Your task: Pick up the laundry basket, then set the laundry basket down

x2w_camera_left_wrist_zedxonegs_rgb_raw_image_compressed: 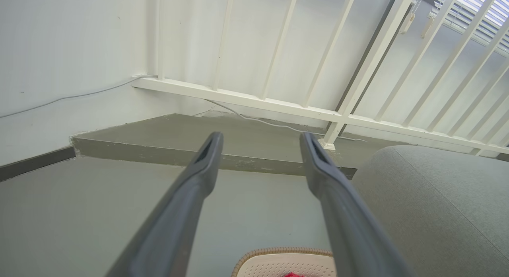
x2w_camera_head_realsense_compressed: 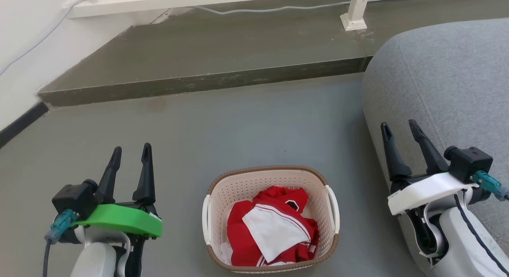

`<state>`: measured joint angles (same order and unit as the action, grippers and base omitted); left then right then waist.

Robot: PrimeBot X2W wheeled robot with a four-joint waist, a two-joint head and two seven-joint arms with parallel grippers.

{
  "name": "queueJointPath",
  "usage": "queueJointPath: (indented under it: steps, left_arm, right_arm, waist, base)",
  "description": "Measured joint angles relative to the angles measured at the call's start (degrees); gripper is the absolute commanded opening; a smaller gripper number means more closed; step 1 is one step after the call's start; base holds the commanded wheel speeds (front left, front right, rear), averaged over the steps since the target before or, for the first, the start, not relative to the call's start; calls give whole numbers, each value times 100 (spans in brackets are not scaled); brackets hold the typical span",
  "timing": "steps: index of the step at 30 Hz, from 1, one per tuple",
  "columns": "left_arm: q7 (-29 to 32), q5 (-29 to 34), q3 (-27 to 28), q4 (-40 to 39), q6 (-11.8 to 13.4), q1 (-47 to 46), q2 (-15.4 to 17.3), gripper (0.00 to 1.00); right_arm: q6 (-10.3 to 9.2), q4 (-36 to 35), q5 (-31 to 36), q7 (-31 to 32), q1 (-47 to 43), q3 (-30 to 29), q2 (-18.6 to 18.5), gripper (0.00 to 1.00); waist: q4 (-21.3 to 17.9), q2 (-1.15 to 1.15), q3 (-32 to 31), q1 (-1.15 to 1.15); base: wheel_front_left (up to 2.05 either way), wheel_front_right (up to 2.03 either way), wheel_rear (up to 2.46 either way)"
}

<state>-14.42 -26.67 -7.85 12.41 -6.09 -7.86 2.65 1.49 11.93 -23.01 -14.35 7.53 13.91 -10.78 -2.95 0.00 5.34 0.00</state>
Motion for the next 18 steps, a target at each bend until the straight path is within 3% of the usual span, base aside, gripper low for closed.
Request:
queueJointPath:
  steps: [18]
  left_arm:
    - [0,19,25,-23,-53,88,-14,100]
  right_arm:
    - [152,-29,198,0,-106,-203,137,100]
  waist:
    - [-11,0,1,0]
  base:
    - [0,0,0]
